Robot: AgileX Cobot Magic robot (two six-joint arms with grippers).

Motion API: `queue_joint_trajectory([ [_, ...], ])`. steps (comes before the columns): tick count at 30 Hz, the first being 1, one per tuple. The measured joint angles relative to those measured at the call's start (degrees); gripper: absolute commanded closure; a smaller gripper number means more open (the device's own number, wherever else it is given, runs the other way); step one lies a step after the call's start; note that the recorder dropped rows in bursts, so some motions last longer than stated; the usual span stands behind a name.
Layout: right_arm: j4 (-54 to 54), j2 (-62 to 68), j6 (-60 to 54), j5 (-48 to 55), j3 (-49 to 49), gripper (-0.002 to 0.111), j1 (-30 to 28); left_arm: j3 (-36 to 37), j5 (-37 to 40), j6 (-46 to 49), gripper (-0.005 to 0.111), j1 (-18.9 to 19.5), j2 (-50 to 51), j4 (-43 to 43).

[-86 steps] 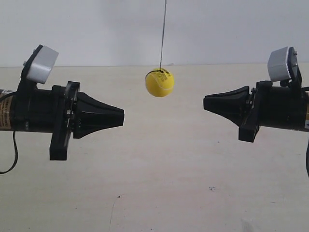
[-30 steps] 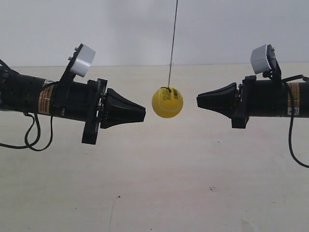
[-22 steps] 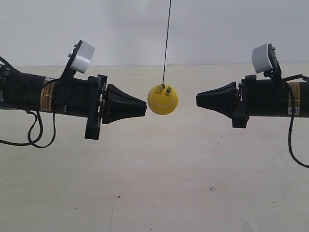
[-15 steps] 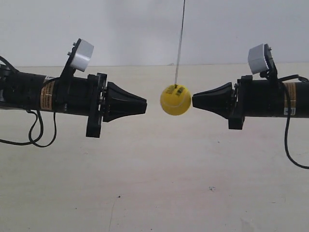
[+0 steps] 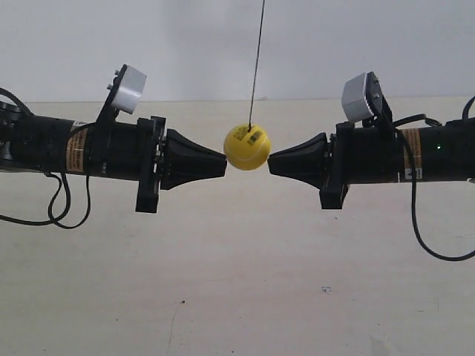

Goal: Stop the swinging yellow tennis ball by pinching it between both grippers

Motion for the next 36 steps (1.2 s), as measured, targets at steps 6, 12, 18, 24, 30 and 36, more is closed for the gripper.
queue_joint_trajectory([
  [6, 0.0, 0.0, -0.1, 2.1, 0.0, 0.108, 0.0, 0.0, 0.1, 0.8, 0.102, 0.0, 0.0, -0.9],
  [12, 0.0, 0.0, -0.1, 3.4, 0.0, 0.108, 0.0, 0.0, 1.7, 2.1, 0.102, 0.0, 0.0, -2.3],
  [18, 0.1, 0.0, -0.2, 3.6, 0.0, 0.108, 0.0, 0.0, 4.1, 2.8, 0.102, 0.0, 0.0, -3.5],
  [24, 0.2, 0.0, -0.5, 3.6, 0.0, 0.108, 0.0, 0.0, 4.1, 3.6, 0.102, 0.0, 0.0, -4.0],
  [30, 0.2, 0.0, -0.5, 3.5, 0.0, 0.108, 0.0, 0.0, 4.1, 3.8, 0.102, 0.0, 0.0, -4.9],
  [36, 0.4, 0.0, -0.5, 1.5, 0.0, 0.108, 0.0, 0.0, 4.1, 3.9, 0.102, 0.0, 0.0, -5.1],
])
